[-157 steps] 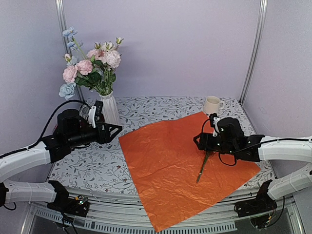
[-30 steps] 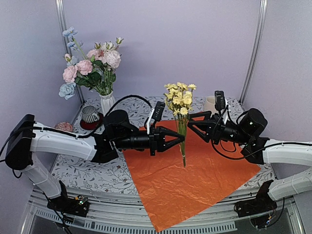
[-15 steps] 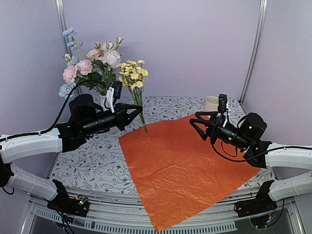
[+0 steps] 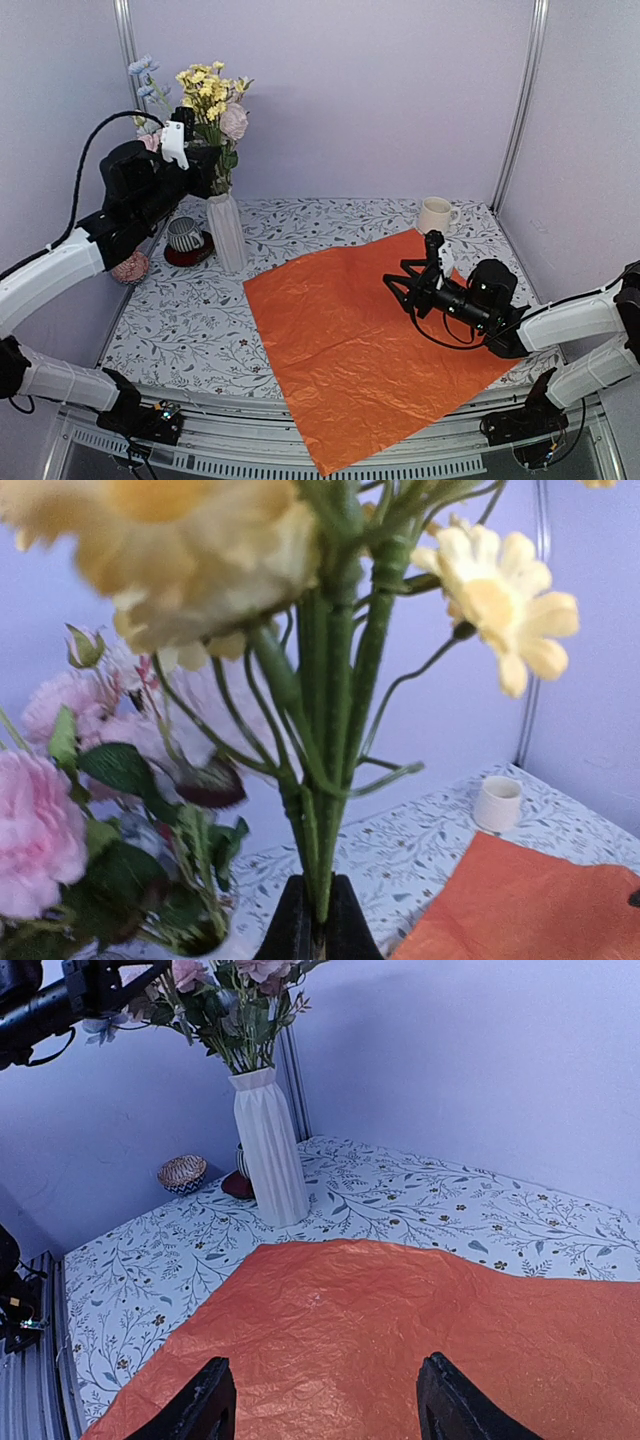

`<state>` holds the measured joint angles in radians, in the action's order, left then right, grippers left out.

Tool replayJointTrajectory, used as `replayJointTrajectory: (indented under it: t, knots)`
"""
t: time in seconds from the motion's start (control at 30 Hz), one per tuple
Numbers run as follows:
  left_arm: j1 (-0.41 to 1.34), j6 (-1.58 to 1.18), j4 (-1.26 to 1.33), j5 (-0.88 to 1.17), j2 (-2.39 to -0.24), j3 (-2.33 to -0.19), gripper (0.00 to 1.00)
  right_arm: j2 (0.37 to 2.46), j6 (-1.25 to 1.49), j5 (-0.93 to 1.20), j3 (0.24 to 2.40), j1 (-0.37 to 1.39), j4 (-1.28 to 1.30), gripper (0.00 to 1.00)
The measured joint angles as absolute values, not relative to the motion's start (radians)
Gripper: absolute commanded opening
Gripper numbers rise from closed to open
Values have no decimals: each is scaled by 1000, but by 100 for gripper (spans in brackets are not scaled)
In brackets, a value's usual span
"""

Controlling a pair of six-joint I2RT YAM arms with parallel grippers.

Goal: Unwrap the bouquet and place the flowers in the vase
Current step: Place the fake flower in the vase.

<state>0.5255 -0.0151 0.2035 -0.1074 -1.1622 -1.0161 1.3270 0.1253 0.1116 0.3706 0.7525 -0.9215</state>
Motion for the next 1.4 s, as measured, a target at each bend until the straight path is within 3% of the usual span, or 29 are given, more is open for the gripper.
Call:
replayJointTrajectory:
  t: [0.17,0.5,1.4]
  knots:
    - [469,72,220,-144,-1272,-1111,0,1331,111,110,370,752,-960,65]
    - [397,124,263,-134,-1361,-1108,0,1331,100,112,370,752,-970,65]
    - [335,89,669,-78,-1482,-863,0,1344,89,125,383,752,-962,65]
